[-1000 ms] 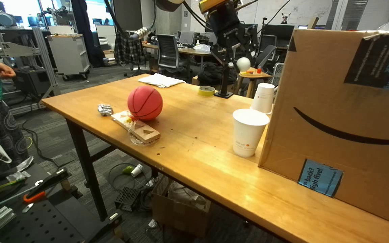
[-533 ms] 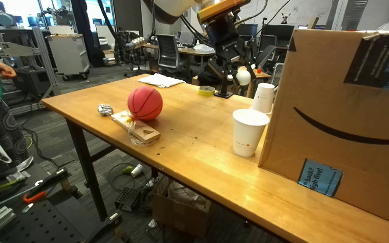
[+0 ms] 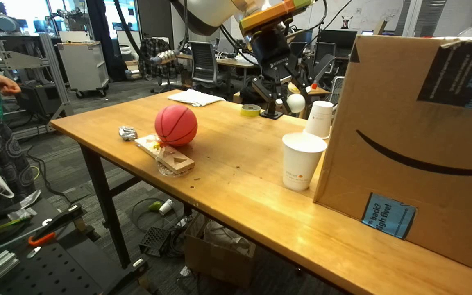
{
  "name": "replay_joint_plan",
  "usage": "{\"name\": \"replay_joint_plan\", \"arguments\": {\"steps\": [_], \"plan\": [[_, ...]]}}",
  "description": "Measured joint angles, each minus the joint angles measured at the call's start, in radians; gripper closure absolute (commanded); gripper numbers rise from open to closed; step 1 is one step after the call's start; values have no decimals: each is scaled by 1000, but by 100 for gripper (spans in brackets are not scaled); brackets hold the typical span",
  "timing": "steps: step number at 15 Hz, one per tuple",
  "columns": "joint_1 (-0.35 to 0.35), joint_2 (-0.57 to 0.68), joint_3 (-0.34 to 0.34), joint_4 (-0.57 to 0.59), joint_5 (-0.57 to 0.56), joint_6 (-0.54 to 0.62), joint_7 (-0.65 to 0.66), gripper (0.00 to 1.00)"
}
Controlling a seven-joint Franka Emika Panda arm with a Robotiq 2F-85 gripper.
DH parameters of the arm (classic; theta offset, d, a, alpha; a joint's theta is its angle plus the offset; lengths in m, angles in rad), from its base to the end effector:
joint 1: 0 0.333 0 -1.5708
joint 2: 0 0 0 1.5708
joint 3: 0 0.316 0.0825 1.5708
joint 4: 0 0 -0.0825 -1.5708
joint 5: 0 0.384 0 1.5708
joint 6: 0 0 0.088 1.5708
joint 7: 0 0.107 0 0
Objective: Put the white bowl in the cup closest to you, then put the basketball on the brown tape
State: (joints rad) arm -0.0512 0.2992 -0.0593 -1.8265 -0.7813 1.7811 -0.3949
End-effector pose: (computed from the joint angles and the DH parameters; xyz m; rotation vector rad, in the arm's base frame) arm 0.5917 -0.1245 0.3706 2.3200 0.7107 -0.6454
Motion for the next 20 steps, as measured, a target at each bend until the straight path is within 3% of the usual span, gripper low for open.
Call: {"name": "replay_joint_plan", "arguments": {"steps": [14,15,16,17,20], "plan": [[-27,8,-2,0,-28,-15,-8,78],[-29,10,-2,0,-29,-15,-9,66],[-32,13,-2,0,-29,-15,-10,31],[-34,14,-2,0,-29,-15,-11,31],[-38,15,-2,1,-29,-15,-11,10]]}}
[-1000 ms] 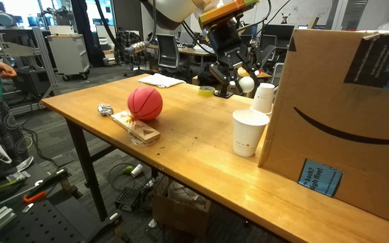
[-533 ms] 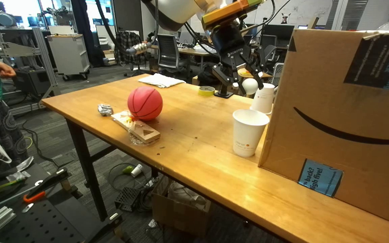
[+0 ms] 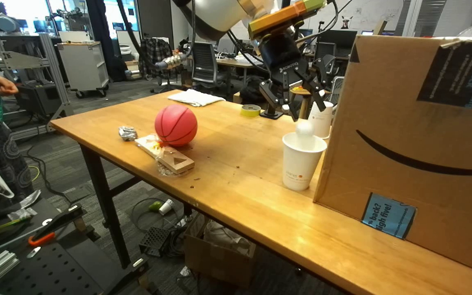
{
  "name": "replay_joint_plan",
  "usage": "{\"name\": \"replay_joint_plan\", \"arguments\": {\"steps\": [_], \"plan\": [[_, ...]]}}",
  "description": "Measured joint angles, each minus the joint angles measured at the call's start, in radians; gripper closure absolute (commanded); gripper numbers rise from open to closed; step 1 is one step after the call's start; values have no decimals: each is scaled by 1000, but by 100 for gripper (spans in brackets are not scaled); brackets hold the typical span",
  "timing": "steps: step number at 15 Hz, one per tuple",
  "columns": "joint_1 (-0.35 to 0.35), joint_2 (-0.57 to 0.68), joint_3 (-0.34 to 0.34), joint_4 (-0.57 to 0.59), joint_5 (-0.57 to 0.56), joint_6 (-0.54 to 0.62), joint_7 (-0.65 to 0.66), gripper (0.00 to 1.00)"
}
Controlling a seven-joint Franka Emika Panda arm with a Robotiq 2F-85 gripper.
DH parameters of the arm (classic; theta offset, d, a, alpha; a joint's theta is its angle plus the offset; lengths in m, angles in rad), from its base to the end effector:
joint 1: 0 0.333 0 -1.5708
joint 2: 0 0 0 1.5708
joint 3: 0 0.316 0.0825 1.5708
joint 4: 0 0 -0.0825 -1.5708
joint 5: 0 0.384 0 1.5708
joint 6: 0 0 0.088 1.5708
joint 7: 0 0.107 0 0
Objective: Put the white bowl in the cup closest to you, then put the basketball on the brown tape
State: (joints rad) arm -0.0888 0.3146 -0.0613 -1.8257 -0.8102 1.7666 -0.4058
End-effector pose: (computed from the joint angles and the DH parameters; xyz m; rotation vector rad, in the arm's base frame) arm 0.5859 -0.1506 0.3632 2.3033 0.6864 -0.7054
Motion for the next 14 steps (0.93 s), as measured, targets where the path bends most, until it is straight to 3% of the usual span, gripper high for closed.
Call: {"name": "replay_joint_plan", "arguments": {"steps": [1,2,6,7,9,14], "plan": [[-1,0,0,0,0,0,0,1],[-1,0,0,1,0,0,0,0],[-1,0,1,5,0,2,0,0],[-1,0,2,6,0,4,0,6],[2,0,6,11,0,5,0,1],[19,-5,23,26,0,5,0,0]]}}
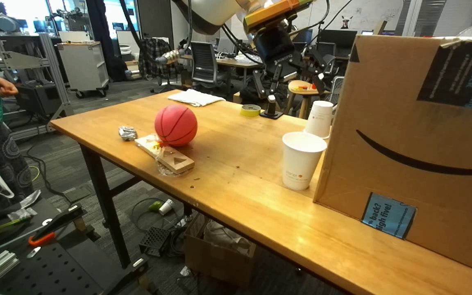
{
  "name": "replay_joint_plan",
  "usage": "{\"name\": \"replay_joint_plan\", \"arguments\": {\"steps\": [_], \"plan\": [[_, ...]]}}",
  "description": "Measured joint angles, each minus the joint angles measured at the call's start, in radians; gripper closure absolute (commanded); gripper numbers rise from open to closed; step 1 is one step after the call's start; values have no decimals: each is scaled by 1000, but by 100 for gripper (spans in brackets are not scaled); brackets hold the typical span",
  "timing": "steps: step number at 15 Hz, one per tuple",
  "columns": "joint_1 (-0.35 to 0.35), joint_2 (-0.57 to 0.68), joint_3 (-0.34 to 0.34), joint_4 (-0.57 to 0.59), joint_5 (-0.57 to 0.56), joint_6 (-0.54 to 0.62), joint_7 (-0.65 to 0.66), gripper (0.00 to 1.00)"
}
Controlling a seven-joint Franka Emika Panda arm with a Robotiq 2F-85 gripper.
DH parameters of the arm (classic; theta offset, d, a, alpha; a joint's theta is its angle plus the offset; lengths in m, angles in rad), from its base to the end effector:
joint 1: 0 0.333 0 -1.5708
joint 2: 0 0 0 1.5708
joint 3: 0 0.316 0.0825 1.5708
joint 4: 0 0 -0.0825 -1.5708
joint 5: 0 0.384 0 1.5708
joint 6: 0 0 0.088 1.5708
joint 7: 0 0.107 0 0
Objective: Put the white bowl in the cup closest to you, then put the basketball on the brown tape
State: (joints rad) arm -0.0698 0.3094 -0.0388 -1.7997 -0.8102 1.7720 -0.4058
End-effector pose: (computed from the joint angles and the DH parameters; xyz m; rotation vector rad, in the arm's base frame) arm 0.5982 -0.1272 0.3769 2.2922 0.7211 -0.6418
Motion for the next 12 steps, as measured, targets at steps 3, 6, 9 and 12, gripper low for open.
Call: {"name": "replay_joint_plan", "arguments": {"steps": [3,6,9,12], "plan": [[20,-8,17,8,0,-1,1,0],[45,-22,39,8,0,-5,4,11],[71,-45,67,-2,13,-16,17,9],[101,-79,99,-32,45,-29,37,8]]}}
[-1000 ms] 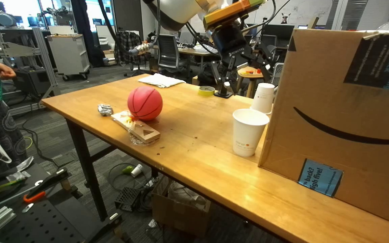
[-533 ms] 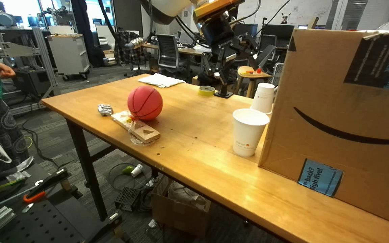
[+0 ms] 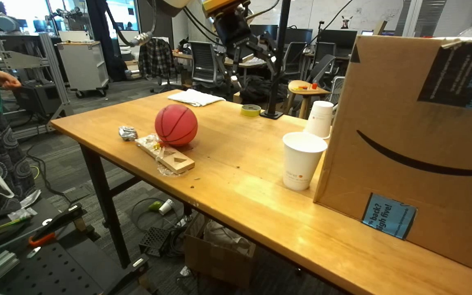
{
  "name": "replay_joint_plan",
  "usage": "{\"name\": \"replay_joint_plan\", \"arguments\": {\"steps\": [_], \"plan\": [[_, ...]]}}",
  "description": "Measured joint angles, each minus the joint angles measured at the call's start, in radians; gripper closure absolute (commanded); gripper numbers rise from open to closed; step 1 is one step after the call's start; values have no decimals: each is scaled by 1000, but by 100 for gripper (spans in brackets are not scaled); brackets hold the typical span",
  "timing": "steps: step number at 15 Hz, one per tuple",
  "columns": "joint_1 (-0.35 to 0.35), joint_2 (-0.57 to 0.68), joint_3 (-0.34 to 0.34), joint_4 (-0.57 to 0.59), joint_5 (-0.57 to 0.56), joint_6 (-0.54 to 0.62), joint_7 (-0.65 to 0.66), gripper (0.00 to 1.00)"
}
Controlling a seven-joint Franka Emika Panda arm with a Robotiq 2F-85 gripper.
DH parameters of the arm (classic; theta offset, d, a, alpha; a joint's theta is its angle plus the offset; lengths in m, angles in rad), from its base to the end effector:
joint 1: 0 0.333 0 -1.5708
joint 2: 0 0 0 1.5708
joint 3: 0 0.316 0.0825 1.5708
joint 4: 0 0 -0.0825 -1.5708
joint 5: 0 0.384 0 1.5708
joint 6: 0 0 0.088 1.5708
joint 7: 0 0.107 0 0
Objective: Put the white bowl in the cup closest to you, then put the basketball on the brown tape
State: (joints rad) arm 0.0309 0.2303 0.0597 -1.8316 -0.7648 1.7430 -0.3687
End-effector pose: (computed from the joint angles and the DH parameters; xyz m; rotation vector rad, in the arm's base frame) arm 0.5951 -0.0107 0.4058 2.2748 0.8598 -0.5070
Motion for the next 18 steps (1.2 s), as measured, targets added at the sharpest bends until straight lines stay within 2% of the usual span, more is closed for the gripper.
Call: {"name": "replay_joint_plan", "arguments": {"steps": [1,10,18], "plan": [[11,-13,11,-14,15,-5,10,0],[98,-148,88,-142,182,-29,83,0],[150,-248,134,-216,412,-19,84,0]]}}
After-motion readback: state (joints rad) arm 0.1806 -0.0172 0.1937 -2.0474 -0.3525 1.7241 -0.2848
